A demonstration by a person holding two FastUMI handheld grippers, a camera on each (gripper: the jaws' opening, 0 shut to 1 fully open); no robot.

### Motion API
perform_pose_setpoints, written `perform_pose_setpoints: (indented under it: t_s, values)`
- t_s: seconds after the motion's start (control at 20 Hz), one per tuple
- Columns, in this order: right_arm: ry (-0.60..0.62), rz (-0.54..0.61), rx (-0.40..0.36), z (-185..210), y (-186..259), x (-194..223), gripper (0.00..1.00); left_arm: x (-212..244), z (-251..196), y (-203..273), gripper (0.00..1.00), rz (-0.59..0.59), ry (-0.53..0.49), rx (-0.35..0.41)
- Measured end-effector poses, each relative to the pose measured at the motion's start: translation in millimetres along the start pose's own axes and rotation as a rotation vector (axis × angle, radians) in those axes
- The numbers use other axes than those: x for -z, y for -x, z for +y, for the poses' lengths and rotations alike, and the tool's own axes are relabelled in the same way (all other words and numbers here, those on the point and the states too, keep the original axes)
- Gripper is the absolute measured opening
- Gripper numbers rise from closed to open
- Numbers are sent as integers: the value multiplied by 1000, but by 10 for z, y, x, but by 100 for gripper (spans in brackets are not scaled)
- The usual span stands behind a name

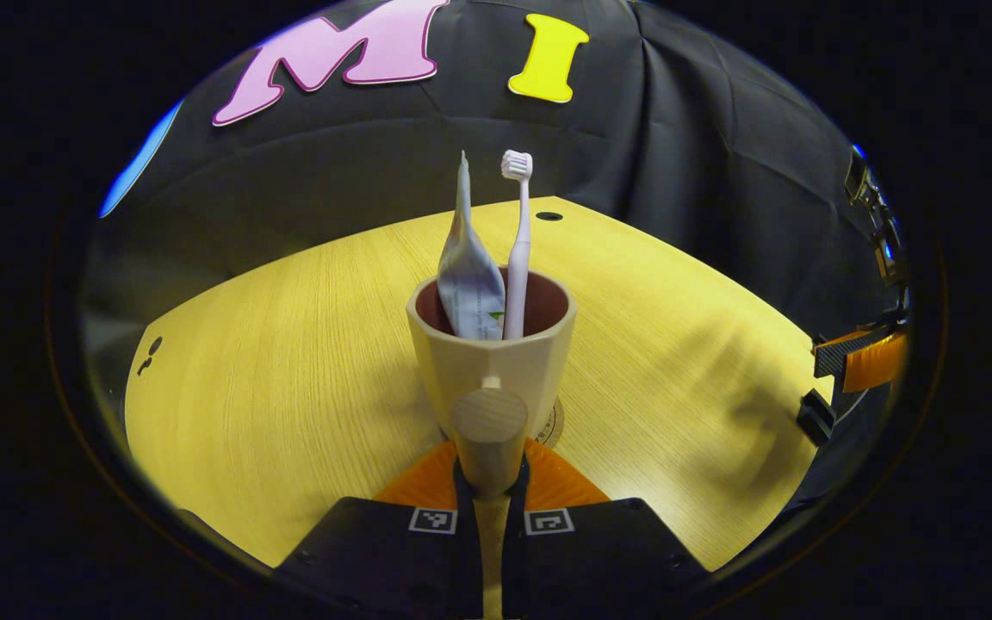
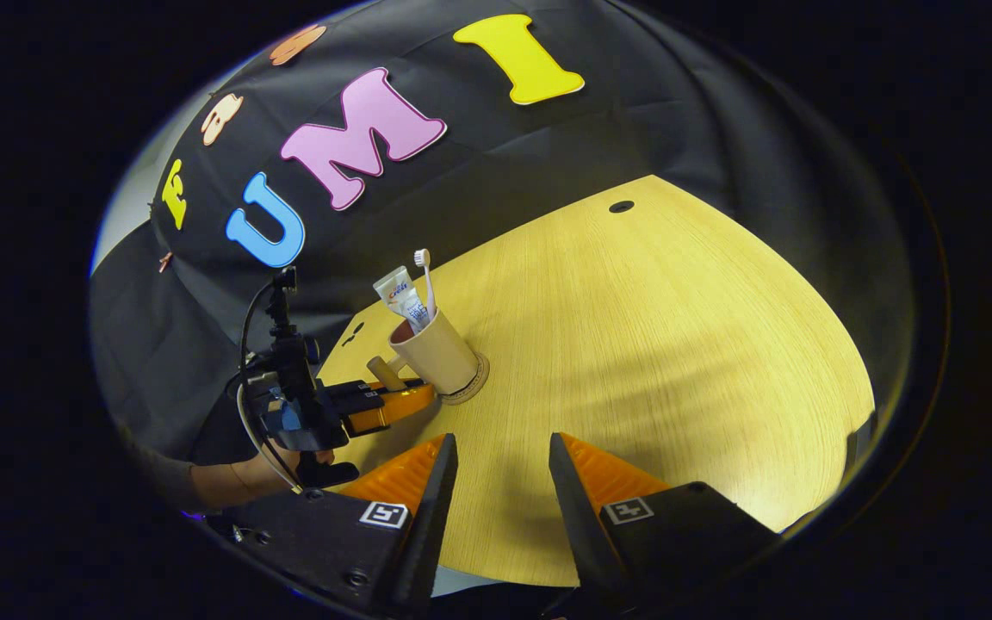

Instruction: Put the toothbrush and toothpaste on the desktop into the cup, then pick up the cup and place it on the coaster on the desktop.

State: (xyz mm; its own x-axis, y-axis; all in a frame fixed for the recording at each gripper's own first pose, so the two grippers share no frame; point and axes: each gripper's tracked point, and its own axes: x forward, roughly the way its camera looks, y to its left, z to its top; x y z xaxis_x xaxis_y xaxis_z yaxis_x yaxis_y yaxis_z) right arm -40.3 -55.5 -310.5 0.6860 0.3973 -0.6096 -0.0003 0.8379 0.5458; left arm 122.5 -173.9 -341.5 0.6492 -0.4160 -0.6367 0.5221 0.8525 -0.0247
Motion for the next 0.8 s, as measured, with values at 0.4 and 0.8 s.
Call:
perform_pose_setpoints:
  t_s: [0.4, 0.8]
  values:
    - [6, 2, 6, 21, -25, -7, 67, 175, -16, -13, 24, 35, 14, -32]
    - [28, 2, 6, 232, -88, -19, 67, -28, -5, 273, 67, -45, 22, -22]
